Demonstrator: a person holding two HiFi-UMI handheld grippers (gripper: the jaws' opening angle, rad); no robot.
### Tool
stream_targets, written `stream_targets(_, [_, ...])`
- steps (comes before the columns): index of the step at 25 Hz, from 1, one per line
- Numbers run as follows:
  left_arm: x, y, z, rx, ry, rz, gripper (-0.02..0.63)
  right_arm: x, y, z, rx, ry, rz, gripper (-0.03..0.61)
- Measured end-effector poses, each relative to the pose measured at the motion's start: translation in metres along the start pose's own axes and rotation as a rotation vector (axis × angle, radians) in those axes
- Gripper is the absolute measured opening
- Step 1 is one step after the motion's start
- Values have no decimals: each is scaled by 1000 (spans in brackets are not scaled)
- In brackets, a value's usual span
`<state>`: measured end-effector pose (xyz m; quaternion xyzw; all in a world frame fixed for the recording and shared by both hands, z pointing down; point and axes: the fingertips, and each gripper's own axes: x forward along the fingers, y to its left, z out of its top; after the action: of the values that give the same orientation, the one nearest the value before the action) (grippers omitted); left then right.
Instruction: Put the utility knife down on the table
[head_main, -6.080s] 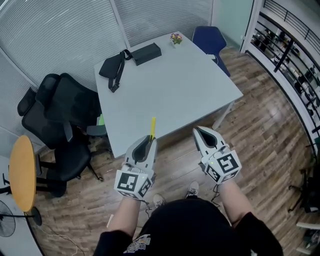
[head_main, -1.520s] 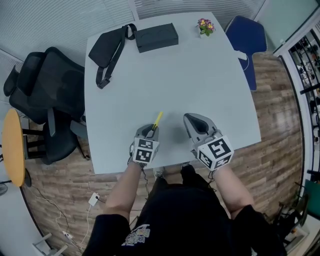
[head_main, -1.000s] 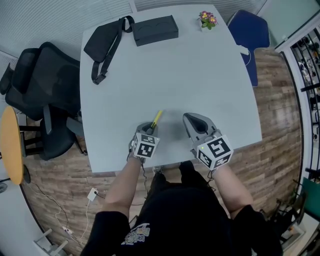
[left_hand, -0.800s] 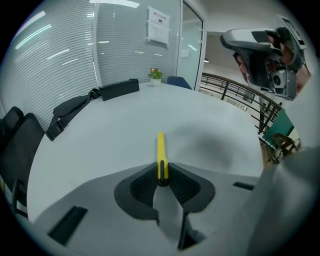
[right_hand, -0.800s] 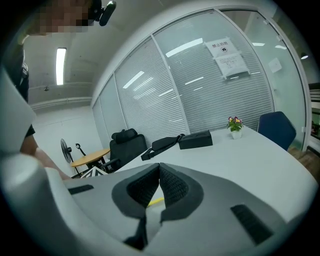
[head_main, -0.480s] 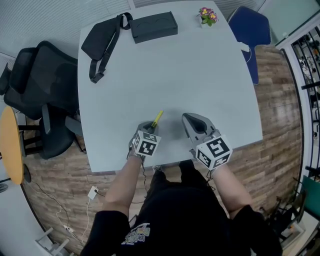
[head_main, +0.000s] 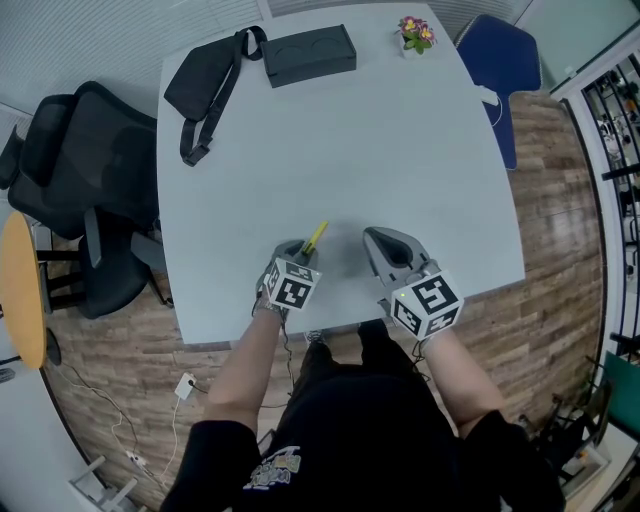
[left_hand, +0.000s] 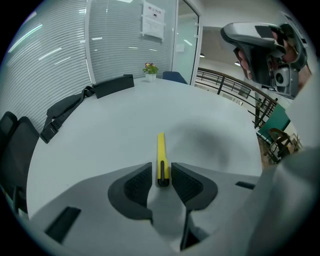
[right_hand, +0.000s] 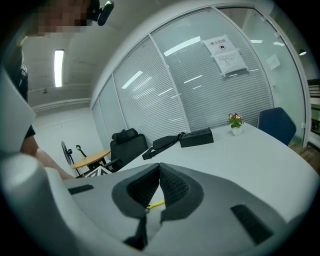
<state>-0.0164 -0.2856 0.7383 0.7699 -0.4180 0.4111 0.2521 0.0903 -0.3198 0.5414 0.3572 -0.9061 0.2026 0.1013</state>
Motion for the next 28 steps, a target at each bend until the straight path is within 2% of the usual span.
stream_targets(2, [-1,-1,1,0,-8,-9,137,-1,1,0,-2,-1,-1,5])
stream_targets(9, [-23,-3,19,8,-87,-2,149,-5,4,4,-3,-11,-12,5])
stream_targets(20, [-120,7,71,-77,-390,36,146,-15,28,19,-38,-47,-29,5])
stream_targets(24, [-160,12,87,-116,-500,38,118,-19,38,25,-53,-62,-42,5])
stream_targets(28, [-194,19,96,-120,-586,57,64,-24,49,32,-66,-83,-59,4])
